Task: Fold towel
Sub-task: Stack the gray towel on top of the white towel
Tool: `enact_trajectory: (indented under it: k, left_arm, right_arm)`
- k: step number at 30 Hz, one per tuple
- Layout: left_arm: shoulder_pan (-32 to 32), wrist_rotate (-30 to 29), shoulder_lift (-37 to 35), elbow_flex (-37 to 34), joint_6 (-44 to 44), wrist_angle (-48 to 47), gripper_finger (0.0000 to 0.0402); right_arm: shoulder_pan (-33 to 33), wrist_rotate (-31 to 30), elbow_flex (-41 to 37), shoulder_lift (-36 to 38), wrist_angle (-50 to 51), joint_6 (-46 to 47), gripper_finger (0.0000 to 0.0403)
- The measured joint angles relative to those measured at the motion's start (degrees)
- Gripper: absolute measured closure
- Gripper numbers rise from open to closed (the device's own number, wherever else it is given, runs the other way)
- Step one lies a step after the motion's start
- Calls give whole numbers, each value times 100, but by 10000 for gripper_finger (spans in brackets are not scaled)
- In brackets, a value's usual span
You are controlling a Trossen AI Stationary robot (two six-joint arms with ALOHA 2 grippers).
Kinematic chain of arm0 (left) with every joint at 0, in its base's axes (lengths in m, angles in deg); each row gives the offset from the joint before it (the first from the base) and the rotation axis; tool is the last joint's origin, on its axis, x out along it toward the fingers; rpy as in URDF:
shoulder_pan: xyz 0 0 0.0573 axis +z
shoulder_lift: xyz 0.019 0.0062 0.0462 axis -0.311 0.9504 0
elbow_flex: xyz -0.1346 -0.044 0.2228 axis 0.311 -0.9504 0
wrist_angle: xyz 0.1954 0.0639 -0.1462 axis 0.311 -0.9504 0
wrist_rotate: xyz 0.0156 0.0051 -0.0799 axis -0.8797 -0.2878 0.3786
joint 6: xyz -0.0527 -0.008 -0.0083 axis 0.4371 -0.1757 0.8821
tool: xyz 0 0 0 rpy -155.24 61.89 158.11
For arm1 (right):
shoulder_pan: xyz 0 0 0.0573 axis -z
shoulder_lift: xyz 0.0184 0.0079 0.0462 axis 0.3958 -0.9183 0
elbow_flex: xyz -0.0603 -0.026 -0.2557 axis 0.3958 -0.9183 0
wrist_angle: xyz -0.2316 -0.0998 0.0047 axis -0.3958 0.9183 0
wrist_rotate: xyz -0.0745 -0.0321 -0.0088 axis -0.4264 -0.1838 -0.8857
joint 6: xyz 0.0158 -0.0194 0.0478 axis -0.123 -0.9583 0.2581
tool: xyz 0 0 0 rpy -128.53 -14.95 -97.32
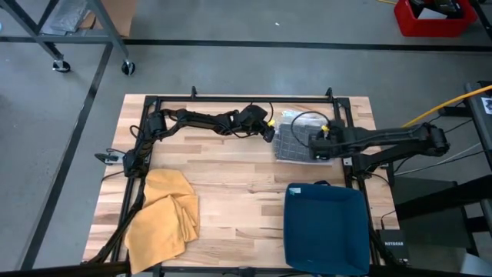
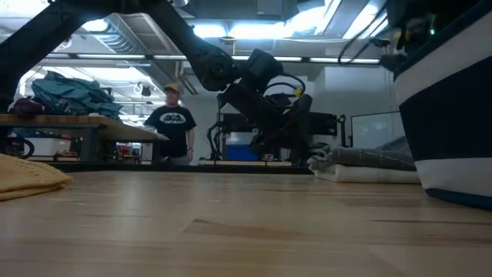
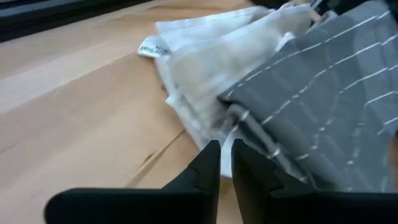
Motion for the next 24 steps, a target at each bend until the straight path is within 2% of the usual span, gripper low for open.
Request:
enact_trajectory:
  k: [5,11,17,24]
  left_arm:
    - [-57,438,0,0,10,449,392]
    - [-246,1198,0,4,251,1366,399]
    - [-527,1196,0,4,-367,1284,399]
    - [-642,849,0,4,-1229,1155,400]
  right_arm:
    - [0,-287,537,0,42,-357,152]
    - [0,-285,557,-33,-824,-1218,152]
    - [10,-190,234,-316,-1270,-1237,152]
    - [417,408,-180,-827,-1547,-1175,152]
